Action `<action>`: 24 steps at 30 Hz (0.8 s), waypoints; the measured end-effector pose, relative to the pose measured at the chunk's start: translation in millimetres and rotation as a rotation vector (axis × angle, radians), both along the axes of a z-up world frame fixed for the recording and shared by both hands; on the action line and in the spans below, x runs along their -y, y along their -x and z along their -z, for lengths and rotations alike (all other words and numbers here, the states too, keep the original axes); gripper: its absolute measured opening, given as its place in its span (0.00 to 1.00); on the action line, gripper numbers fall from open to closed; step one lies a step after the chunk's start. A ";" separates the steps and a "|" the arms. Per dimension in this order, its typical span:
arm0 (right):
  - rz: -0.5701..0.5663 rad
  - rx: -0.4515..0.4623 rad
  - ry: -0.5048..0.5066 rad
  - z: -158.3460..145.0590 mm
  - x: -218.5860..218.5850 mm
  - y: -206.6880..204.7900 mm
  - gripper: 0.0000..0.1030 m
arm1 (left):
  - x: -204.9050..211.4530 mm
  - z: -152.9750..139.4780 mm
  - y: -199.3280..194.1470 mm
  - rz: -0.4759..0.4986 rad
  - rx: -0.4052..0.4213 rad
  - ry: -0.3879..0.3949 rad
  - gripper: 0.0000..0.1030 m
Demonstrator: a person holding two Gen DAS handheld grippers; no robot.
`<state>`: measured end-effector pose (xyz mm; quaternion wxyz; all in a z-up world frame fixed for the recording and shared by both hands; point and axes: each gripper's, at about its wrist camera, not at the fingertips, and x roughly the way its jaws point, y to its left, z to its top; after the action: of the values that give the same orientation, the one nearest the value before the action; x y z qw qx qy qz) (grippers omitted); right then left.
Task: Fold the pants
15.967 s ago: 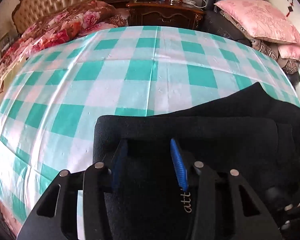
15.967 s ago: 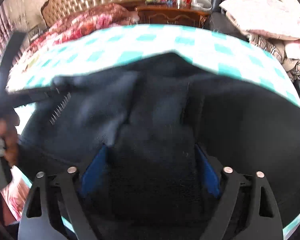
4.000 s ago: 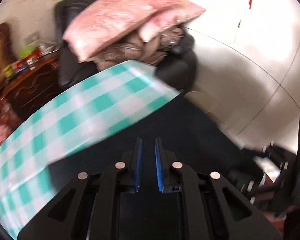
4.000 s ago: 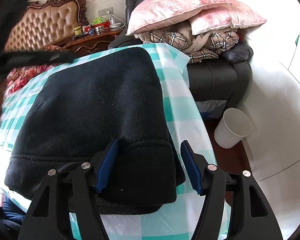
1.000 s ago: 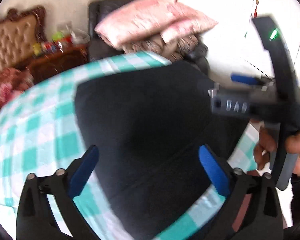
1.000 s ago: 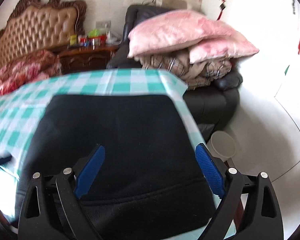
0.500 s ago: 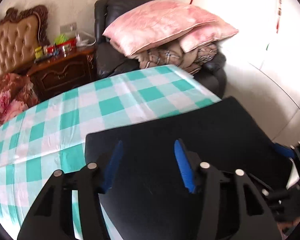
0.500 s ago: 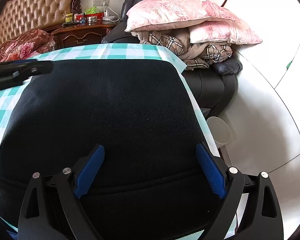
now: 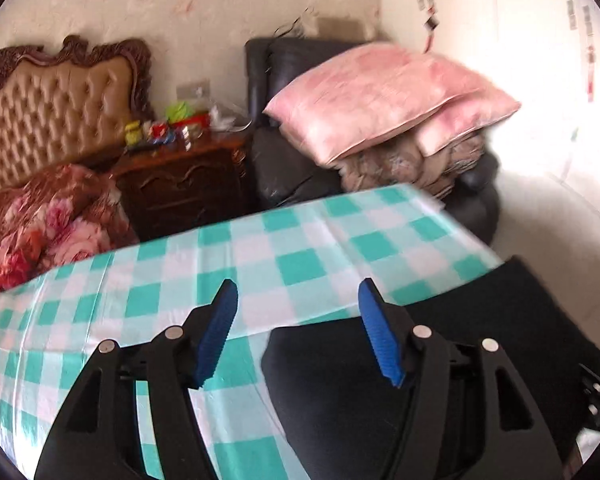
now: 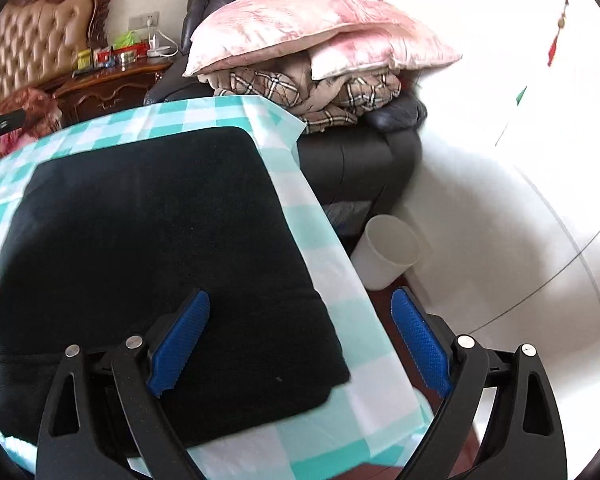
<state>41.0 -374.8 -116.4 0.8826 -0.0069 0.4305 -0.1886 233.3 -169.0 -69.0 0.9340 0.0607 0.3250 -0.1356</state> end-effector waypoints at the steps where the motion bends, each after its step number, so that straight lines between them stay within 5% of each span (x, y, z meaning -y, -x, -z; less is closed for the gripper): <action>1: 0.002 0.004 0.010 -3.1 -1.8 3.4 0.86 | 2.3 -4.8 9.4 0.021 0.001 0.008 0.69; 8: -0.017 0.028 0.007 -29.5 -26.1 35.0 0.86 | 20.4 -14.3 100.7 0.163 -0.088 0.073 0.71; 14: -0.011 0.019 -0.052 -41.9 -42.1 63.0 0.86 | 11.4 -5.0 153.4 0.103 -0.271 0.108 0.82; 19: -0.017 0.032 -0.071 -47.8 -55.4 78.3 0.86 | 18.4 -5.1 184.3 0.099 -0.275 0.056 0.97; 24: -0.019 0.051 -0.078 -52.9 -56.2 82.4 0.86 | 24.6 -9.3 189.9 0.111 -0.290 0.079 0.98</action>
<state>-41.4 -318.6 -63.5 0.8946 0.0284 0.4149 -0.1636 43.4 -193.6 -59.7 0.8700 0.0217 0.4470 -0.2071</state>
